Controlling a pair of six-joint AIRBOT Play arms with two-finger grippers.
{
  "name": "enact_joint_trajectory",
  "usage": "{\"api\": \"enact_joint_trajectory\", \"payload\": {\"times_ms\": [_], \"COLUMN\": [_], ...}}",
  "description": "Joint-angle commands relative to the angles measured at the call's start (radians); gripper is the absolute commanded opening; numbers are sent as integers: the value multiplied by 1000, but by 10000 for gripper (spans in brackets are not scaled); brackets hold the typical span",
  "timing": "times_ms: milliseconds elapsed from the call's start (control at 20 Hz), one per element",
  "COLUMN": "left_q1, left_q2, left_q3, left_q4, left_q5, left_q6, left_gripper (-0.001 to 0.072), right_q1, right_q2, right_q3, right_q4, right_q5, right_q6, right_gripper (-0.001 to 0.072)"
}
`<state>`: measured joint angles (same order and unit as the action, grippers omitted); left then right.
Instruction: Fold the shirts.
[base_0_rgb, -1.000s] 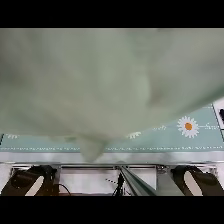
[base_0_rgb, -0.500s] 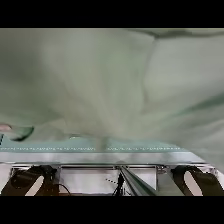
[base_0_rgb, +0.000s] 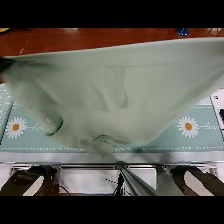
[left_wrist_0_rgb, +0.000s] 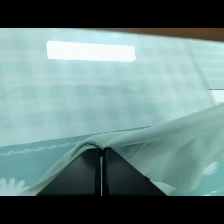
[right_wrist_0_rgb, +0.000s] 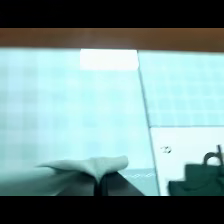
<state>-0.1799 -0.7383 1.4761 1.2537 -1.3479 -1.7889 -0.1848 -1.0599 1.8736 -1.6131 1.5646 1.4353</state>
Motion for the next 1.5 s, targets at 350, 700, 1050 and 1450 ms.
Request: {"api": "enact_joint_trajectory", "payload": {"times_ms": [350,700,1050,1450], "left_q1": [108,150,142,207], "left_q2": [-505,-664,-806,-797], "left_q3": [-50,-51,-50,8], "left_q4": [172,132,43,44], "left_q5": [226,247,127,-131], "left_q6": [154,154,154,235], "left_gripper": [20,20,22,520], "right_q1": [3,3,3,-34], "right_q2": [-546,-706,-788,-710], "right_q3": [0,0,0,2], "right_q4": [69,272,296,222], "right_q5": [-213,-319,-182,98], "right_q6": [1,20,20,-37], "right_gripper": [23,24,25,324]}}
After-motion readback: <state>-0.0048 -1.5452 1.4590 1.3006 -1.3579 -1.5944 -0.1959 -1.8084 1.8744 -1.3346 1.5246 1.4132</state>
